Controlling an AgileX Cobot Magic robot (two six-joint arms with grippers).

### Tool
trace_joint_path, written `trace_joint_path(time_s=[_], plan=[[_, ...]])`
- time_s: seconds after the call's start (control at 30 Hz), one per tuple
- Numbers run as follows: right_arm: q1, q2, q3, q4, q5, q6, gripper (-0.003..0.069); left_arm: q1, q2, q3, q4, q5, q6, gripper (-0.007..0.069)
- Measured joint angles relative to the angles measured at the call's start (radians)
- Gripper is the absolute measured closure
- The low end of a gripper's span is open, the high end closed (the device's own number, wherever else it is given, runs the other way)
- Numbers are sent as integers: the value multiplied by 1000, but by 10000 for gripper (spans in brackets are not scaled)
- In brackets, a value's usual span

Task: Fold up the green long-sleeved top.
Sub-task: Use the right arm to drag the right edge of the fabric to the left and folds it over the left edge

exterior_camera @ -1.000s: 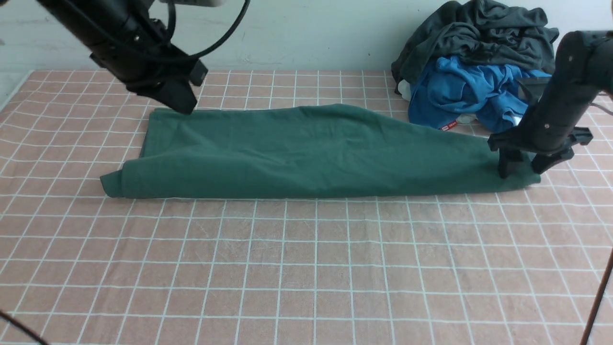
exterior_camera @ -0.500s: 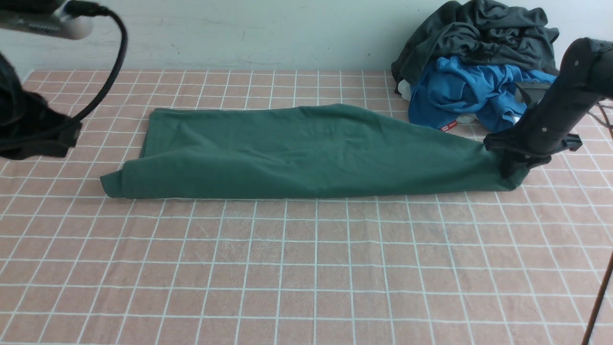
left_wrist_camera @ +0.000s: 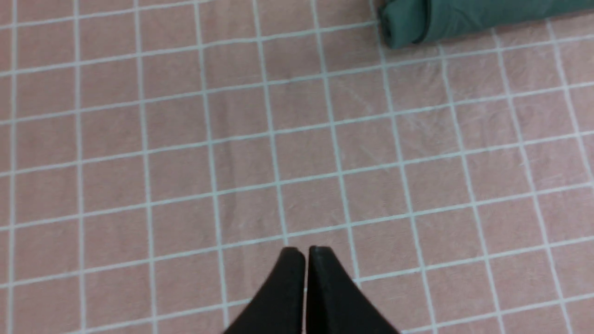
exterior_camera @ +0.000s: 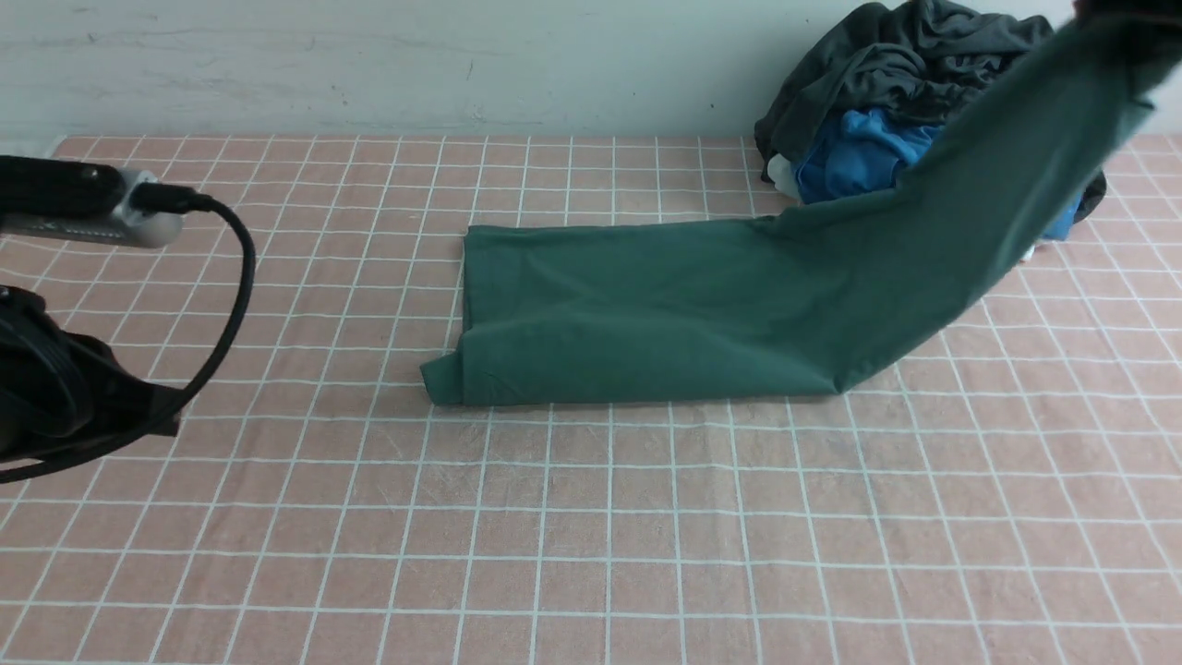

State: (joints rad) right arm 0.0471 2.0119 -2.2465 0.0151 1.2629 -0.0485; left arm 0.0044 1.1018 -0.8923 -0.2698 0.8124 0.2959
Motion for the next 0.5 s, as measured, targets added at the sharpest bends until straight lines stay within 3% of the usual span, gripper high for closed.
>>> trace_joint_path(time_s=[0.1,0.13,0.23,0.37,0.47,0.5], plan=[[90,10,-12,117,-2,8,652,-25,15,0,-22,0,8,627],[176,35,-12,221,-28,6,652,-38,24,1,-31,5,9,627],[290,102,-12,340,-112,-11,652,-46,31,2,-34,16,10,627],[414,228,-12,405,-227,-24,634,-47,35,2,-41,28,10,627],[459,301,-12,415,-301,-26,576,-47,35,2,-45,28,10,627],[473,331,-12,427,-334,-29,521,-47,35,2,-47,28,10,627]])
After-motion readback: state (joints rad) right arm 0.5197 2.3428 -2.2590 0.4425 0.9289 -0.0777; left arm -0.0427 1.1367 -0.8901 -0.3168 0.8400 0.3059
